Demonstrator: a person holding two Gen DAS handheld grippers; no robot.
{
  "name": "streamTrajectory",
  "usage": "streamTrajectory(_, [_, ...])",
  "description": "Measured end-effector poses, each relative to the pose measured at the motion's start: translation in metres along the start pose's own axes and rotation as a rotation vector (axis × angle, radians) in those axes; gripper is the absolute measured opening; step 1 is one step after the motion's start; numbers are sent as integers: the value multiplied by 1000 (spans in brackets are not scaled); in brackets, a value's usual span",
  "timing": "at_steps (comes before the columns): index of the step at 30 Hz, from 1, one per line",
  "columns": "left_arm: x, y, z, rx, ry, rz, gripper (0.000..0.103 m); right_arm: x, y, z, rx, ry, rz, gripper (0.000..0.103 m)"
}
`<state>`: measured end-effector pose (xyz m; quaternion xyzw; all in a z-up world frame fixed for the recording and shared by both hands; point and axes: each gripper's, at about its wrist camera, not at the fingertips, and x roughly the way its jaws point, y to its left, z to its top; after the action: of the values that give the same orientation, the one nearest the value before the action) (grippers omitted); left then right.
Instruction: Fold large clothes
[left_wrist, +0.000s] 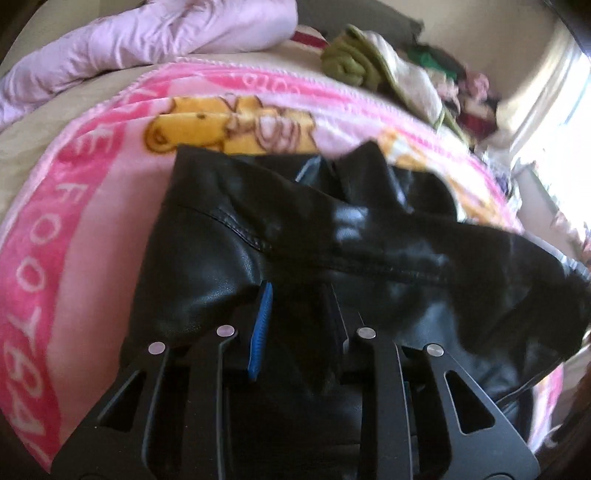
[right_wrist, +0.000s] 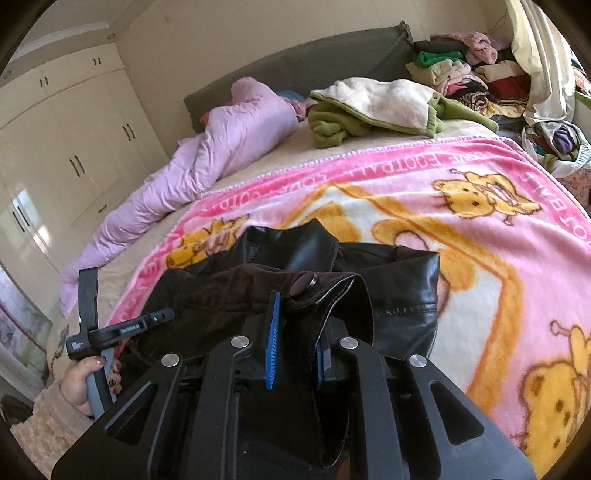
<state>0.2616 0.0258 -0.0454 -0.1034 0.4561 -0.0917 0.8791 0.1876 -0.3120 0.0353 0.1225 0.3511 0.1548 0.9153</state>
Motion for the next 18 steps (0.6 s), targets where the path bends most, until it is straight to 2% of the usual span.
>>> streamTrajectory(2, [2, 1, -2, 12, 0, 3, 19, 6, -2, -2, 5, 16, -23, 16])
streamTrajectory(3, [3, 3, -2, 6, 1, -5, 19, 11, -4, -4, 11, 39, -49, 22])
streamTrajectory(4, [4, 5, -2, -2, 3, -16, 19, 14, -6, -6, 12, 59, -80, 34])
streamTrajectory(5, [3, 7, -2, -8, 2, -25, 19, 16, -9, -7, 19, 78, -129, 37])
streamTrajectory(6, [3, 7, -3, -10, 0, -28, 19, 15, -11, -9, 26, 82, -135, 37])
streamTrajectory(8, [2, 6, -3, -4, -4, -24, 19, 5, -17, -10, 71, 51, -145, 42])
streamTrajectory(10, [3, 4, -4, 1, -10, -19, 19, -7, -16, -8, 76, -12, -193, 57])
streamTrajectory(12, [2, 4, -4, 4, -12, -17, 19, -19, -7, -4, 61, -83, -223, 57])
streamTrajectory(13, [3, 4, -4, 4, -11, -17, 19, -19, -1, -2, 44, -94, -214, 53])
streamTrajectory(14, [3, 4, -4, 4, -11, -17, 19, -16, 6, 1, 20, -97, -198, 50])
streamTrajectory(16, [2, 4, -4, 3, -12, -18, 19, -2, 26, 4, -50, -73, -171, 36])
streamTrajectory(18, [2, 4, -4, 3, -12, -18, 19, 16, 40, 6, -94, -51, -149, 36])
